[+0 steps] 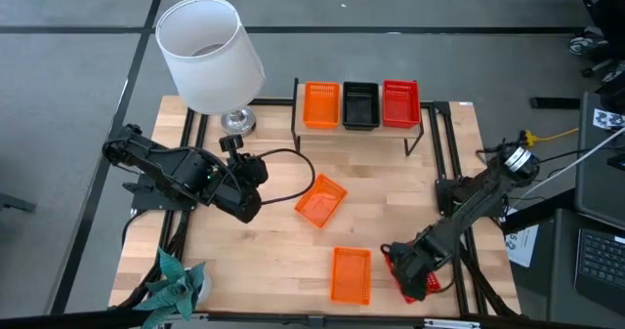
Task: Stack baskets on shelf by color
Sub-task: Stack the red bin on the red bin on the shelf
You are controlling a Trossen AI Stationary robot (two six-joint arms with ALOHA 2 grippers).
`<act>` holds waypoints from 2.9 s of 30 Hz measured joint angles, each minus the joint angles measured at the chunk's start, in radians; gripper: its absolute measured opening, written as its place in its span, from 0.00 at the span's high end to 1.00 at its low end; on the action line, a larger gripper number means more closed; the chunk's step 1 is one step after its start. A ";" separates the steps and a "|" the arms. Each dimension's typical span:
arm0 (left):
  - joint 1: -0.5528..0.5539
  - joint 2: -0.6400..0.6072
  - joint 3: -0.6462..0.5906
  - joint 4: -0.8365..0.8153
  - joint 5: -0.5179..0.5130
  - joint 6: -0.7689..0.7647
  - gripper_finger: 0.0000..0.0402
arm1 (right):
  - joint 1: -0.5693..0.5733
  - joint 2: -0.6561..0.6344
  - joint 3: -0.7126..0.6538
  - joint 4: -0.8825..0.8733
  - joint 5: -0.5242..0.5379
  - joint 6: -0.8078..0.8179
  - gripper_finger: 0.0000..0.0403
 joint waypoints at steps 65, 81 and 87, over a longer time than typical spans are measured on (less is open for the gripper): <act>0.055 0.000 0.000 0.003 0.001 -0.003 0.83 | -0.201 -0.493 -0.093 -0.661 0.697 -0.043 0.70; 0.055 0.000 0.000 0.015 0.001 -0.006 0.83 | -0.215 -0.481 -0.175 -0.668 0.731 0.212 0.74; 0.055 0.000 0.000 0.020 0.001 -0.007 0.83 | -0.250 -0.447 -0.177 -0.637 0.685 0.284 0.78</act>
